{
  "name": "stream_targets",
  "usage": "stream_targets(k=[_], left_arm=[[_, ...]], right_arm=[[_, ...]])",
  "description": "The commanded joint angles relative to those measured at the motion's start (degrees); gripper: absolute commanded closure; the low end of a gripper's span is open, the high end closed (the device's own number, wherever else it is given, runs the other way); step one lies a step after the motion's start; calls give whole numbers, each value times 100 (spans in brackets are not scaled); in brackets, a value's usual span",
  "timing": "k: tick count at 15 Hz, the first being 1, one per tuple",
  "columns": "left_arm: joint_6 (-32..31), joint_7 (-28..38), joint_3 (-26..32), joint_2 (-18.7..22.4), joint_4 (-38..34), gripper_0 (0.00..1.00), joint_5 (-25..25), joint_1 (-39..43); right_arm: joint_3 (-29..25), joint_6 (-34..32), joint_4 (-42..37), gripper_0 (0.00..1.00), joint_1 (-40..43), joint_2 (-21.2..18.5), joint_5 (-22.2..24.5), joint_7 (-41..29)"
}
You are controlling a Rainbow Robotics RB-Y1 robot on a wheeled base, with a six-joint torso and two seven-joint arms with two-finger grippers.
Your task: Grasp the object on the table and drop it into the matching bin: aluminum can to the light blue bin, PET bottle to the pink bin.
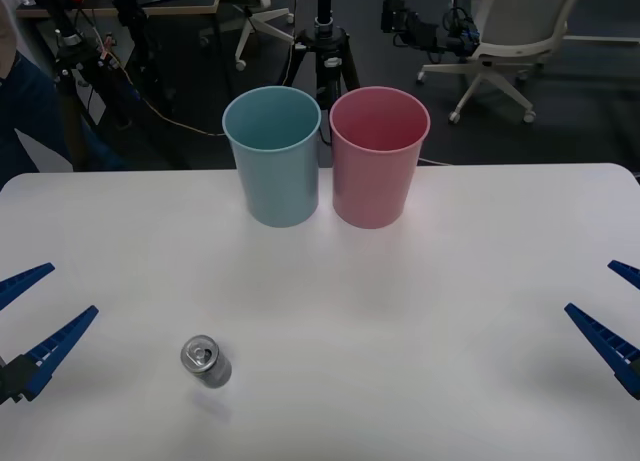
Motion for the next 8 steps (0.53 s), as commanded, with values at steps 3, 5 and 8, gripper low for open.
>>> stream_targets(k=[3, 5, 8], left_arm=[[-14, 9, 41, 12, 78, 0, -20, 250], [-14, -35, -3, 29, 87, 0, 24, 312], [-5, -598, -100, 117, 122, 0, 130, 435]], right_arm=[[0, 0, 0, 0, 0, 0, 0, 0], [0, 0, 0, 0, 0, 0, 0, 0], [0, 0, 0, 0, 0, 0, 0, 0]])
